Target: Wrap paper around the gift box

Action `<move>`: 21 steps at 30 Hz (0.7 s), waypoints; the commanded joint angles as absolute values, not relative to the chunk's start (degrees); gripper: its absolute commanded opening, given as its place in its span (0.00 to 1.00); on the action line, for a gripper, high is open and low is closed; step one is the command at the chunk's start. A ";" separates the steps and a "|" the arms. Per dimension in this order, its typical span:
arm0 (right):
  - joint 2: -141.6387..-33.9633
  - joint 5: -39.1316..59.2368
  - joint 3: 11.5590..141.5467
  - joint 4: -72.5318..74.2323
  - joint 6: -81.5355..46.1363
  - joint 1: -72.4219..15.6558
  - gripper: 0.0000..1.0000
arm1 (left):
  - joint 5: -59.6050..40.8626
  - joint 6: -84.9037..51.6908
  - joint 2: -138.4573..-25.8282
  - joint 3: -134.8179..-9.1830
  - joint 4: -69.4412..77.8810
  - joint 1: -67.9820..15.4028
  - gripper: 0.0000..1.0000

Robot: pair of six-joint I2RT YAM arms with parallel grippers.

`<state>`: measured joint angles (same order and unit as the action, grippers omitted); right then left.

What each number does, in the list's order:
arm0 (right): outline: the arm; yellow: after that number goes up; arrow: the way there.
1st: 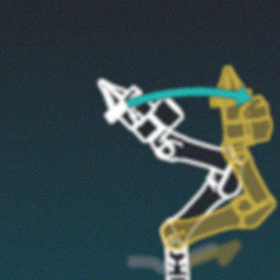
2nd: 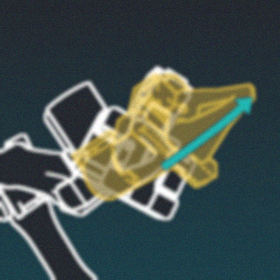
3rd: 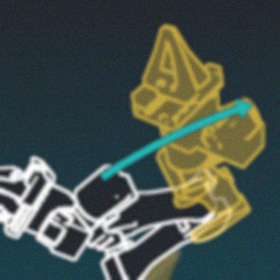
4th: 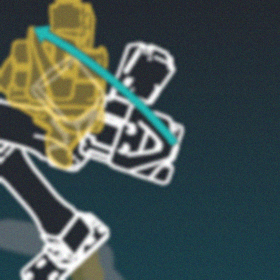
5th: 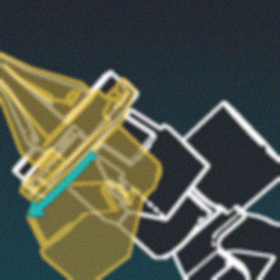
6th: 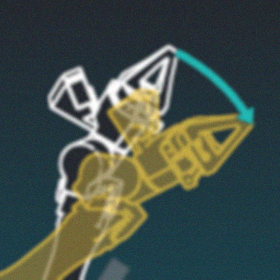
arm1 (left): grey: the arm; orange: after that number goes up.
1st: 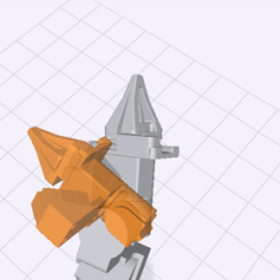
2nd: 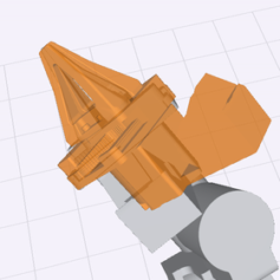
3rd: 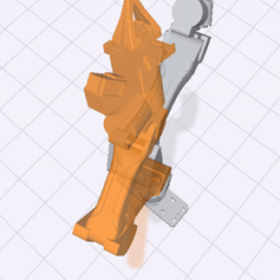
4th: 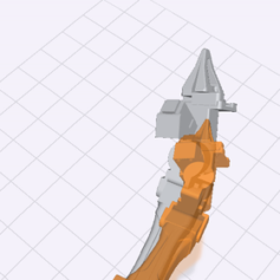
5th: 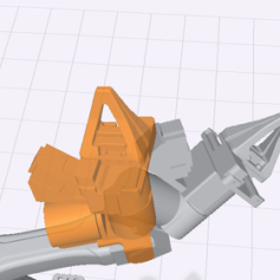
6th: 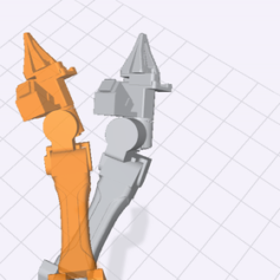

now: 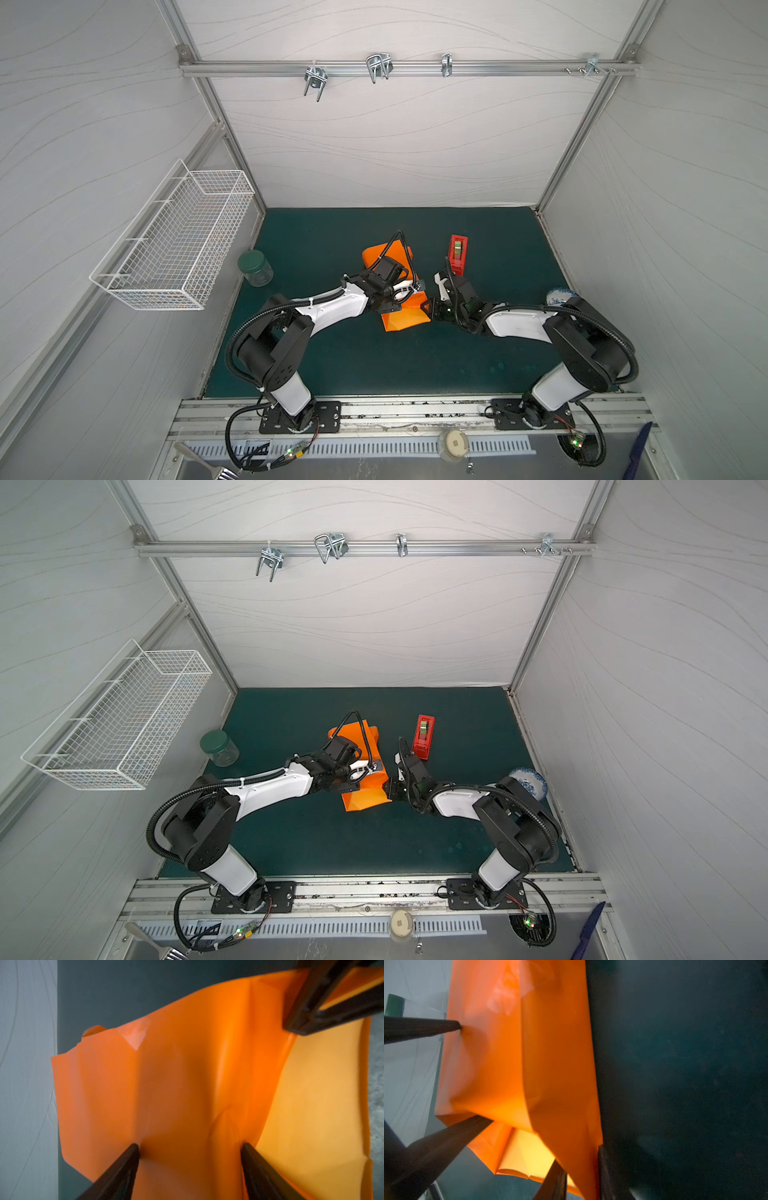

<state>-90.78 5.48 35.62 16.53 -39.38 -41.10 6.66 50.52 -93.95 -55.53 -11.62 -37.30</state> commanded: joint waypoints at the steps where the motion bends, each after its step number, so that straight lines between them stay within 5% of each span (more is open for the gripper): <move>1: -90.22 4.03 36.44 14.72 -38.56 -40.85 0.27 | 6.42 50.27 -96.09 -55.90 -13.12 -37.33 0.78; 21: -94.17 0.25 41.41 11.69 -39.63 -42.12 0.09 | 6.33 50.02 -96.71 -56.23 -12.97 -37.33 0.77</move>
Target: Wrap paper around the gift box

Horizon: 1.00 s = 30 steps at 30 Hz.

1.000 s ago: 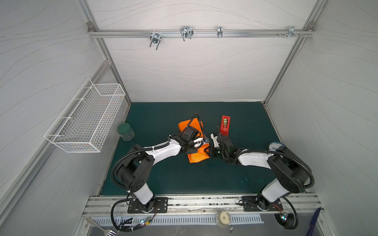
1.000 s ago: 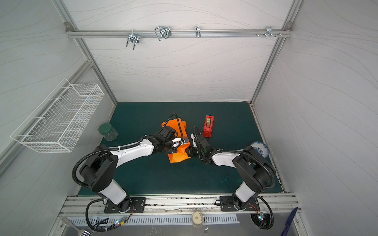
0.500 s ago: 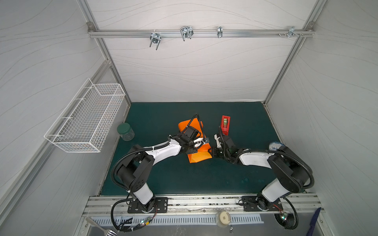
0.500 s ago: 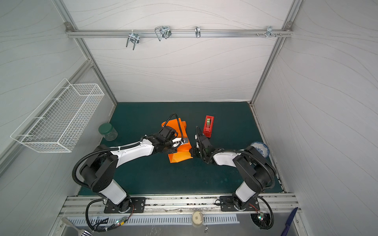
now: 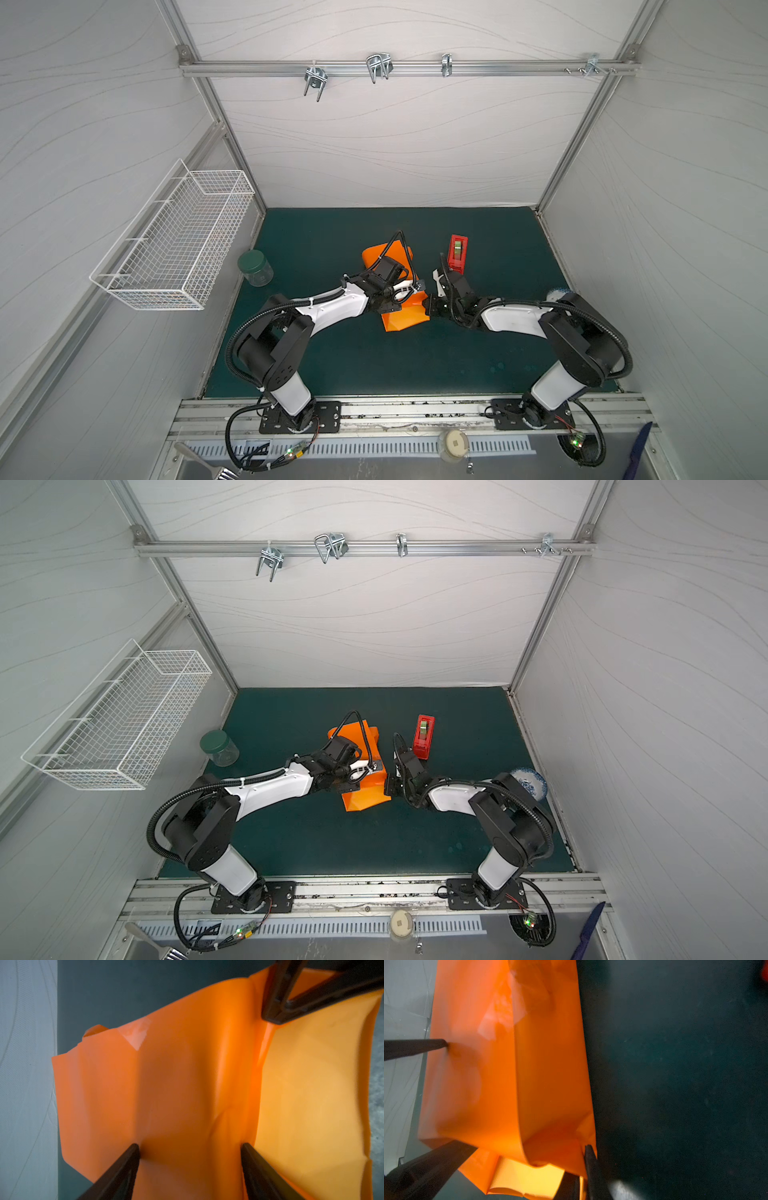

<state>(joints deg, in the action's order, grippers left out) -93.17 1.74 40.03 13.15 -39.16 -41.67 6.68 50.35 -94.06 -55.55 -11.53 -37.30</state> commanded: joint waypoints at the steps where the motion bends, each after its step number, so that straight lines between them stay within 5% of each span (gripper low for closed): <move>1: -94.30 0.18 41.48 11.69 -39.76 -42.21 0.09 | 6.33 49.95 -96.70 -56.32 -13.13 -37.35 0.77; 30: -93.51 5.01 40.44 15.91 -44.80 -43.16 0.18 | 6.35 49.56 -97.18 -56.51 -13.37 -37.37 0.77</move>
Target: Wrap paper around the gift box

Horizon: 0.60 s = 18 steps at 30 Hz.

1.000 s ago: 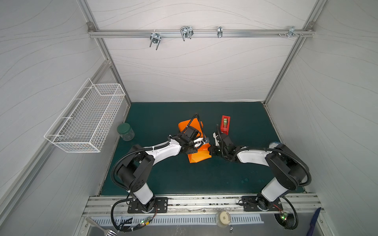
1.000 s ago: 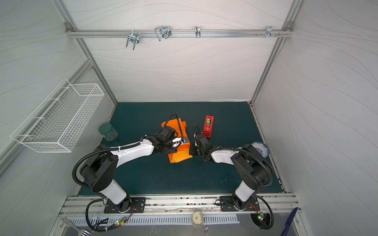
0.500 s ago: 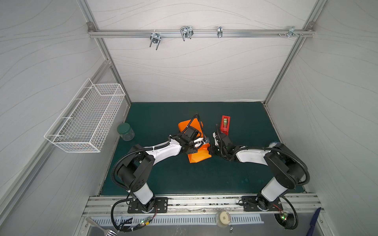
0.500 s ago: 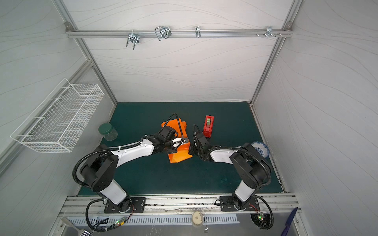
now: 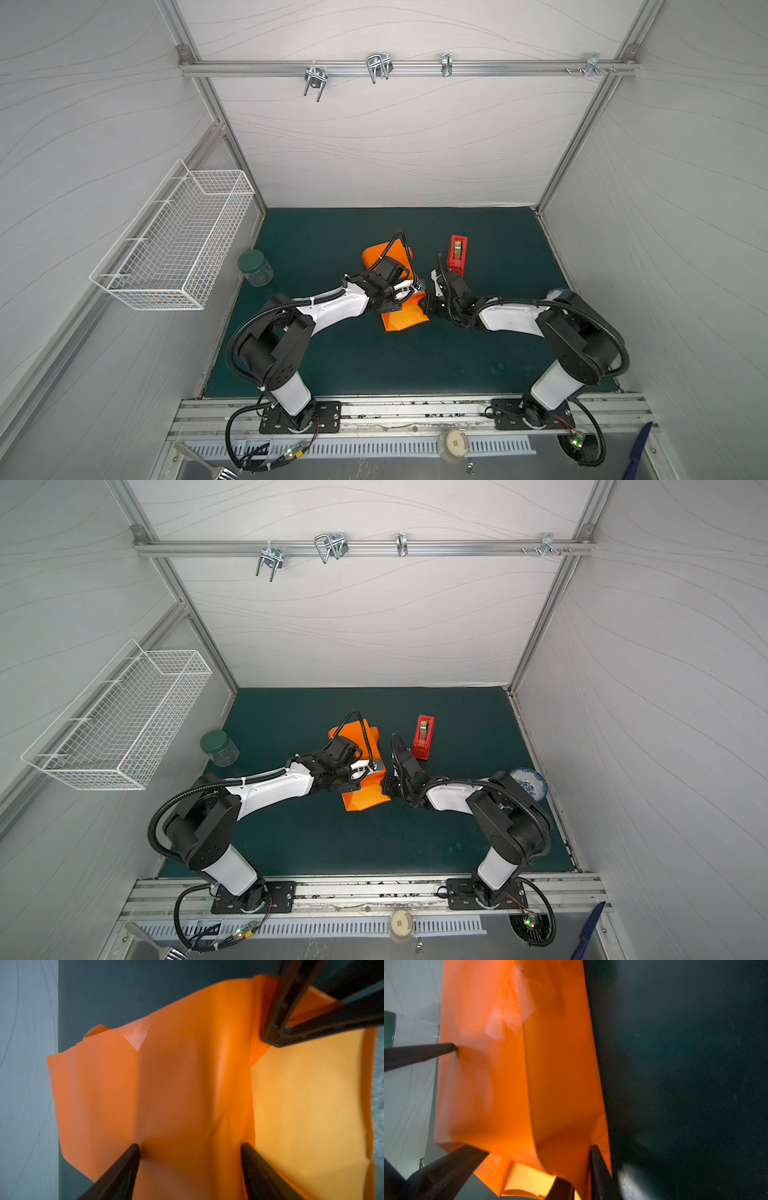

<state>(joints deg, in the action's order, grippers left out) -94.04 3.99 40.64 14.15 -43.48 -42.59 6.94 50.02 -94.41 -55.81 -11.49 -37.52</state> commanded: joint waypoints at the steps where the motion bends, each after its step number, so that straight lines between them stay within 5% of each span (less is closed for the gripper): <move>1: -93.47 5.25 40.40 16.15 -44.98 -43.17 0.18 | 6.33 49.50 -97.28 -56.60 -13.35 -37.37 0.77; 18: -95.13 7.65 39.47 20.12 -48.48 -42.77 0.23 | 6.33 49.23 -97.38 -56.70 -13.69 -37.43 0.77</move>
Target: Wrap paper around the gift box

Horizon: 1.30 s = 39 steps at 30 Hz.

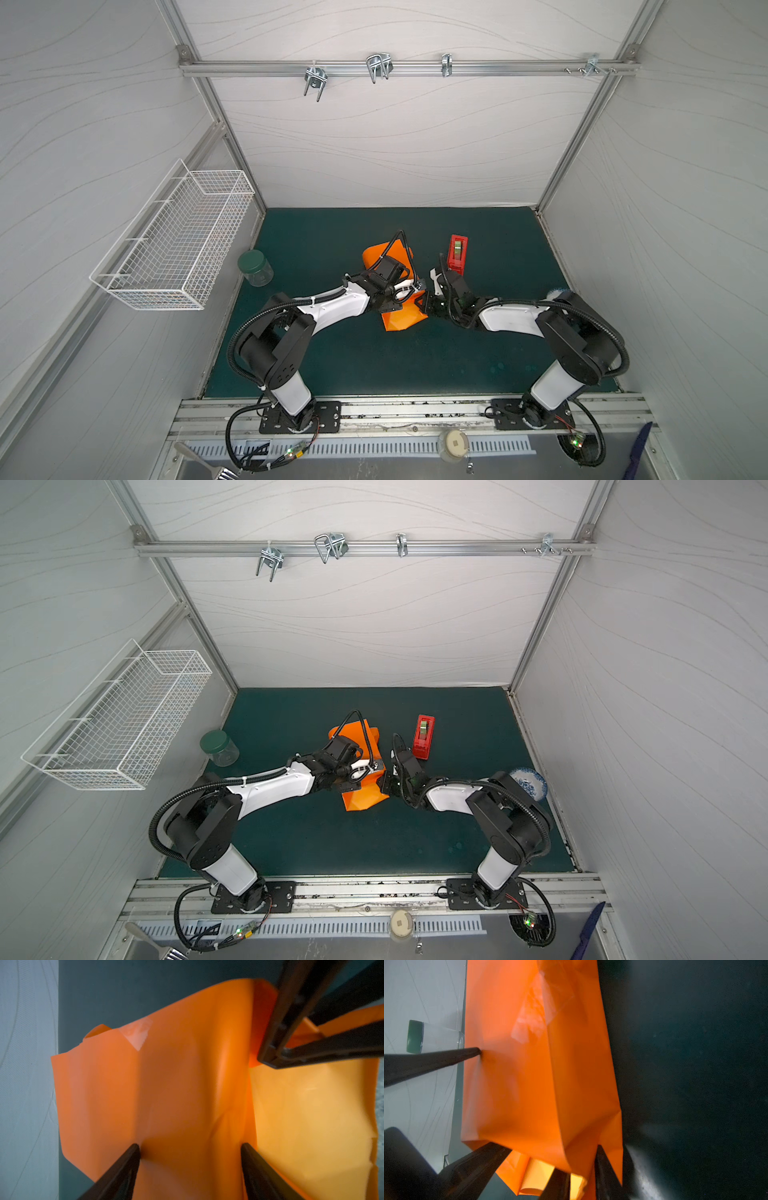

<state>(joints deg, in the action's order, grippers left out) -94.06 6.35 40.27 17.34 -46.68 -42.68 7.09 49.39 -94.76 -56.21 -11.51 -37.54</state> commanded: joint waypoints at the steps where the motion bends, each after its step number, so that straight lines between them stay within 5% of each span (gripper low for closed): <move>1: -95.29 7.47 39.35 20.01 -49.05 -42.64 0.24 | 6.33 49.24 -97.27 -56.65 -13.66 -37.44 0.77; 39: -101.06 12.81 37.08 29.88 -51.24 -40.53 0.39 | 6.24 48.61 -97.10 -56.80 -13.97 -37.44 0.77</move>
